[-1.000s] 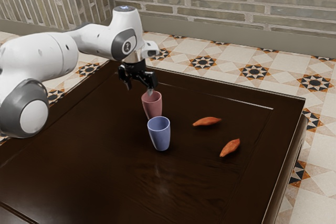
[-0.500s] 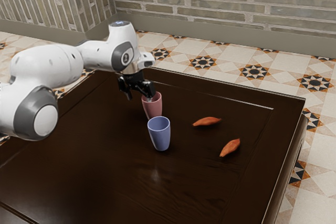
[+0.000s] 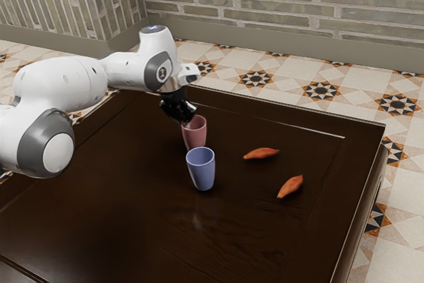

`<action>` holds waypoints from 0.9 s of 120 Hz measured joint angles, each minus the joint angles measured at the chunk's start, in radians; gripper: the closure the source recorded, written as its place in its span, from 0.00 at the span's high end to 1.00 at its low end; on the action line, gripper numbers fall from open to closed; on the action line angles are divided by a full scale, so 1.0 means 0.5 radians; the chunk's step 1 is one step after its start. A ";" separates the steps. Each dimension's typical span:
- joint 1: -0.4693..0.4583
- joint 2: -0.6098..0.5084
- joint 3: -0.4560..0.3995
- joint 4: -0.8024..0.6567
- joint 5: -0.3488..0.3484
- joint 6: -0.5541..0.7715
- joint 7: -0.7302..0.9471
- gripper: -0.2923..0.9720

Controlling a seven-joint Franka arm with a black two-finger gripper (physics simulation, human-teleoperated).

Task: Place the left cup onto the right cup

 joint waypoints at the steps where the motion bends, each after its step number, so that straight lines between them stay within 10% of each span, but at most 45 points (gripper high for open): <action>1: 0.000 -0.001 -0.002 0.000 0.000 0.000 0.000 0.19; 35: -0.006 -0.102 -0.010 -0.028 0.012 -0.016 -0.016 0.16; 76: -0.183 -1.028 -0.003 -0.616 0.117 -0.286 -0.111 0.15; 108: -0.269 -1.250 -0.034 -0.986 0.098 -0.351 -0.305 0.15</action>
